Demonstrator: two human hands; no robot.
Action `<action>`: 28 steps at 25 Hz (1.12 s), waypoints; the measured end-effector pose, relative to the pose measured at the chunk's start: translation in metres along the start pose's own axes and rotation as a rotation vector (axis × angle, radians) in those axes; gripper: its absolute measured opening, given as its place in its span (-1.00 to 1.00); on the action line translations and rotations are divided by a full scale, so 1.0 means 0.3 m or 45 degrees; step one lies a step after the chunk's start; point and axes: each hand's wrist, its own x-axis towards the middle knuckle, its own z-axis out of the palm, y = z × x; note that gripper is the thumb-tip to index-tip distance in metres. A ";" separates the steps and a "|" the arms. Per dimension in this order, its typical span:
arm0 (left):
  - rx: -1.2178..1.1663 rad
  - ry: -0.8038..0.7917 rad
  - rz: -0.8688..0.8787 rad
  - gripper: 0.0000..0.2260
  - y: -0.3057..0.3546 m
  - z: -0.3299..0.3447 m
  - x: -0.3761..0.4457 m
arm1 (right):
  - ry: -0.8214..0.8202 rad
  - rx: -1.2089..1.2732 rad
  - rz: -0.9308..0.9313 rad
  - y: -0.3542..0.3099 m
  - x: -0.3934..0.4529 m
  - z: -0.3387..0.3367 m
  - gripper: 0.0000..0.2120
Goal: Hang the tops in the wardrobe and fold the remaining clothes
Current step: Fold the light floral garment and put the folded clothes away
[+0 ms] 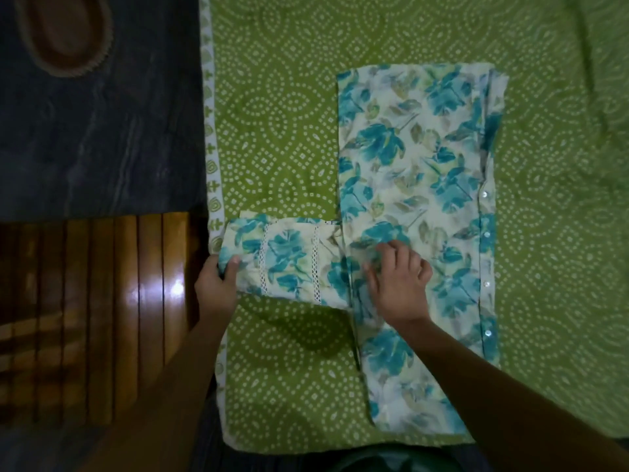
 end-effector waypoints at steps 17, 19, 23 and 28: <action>-0.360 -0.154 -0.068 -0.64 -0.110 -0.058 -0.034 | -0.154 -0.079 -0.059 -0.276 0.094 0.106 -0.66; -0.350 -0.205 -0.006 -0.57 -0.102 -0.048 0.000 | -0.292 -0.157 -0.058 -0.264 0.169 0.087 -0.68; -0.311 -0.052 0.045 -0.55 -0.101 -0.020 0.010 | -0.222 -0.112 -0.180 -0.269 0.257 0.080 -0.72; -0.323 -0.127 0.167 -0.41 -0.137 -0.033 -0.049 | -0.141 -0.180 -0.044 -0.229 0.084 0.111 -0.29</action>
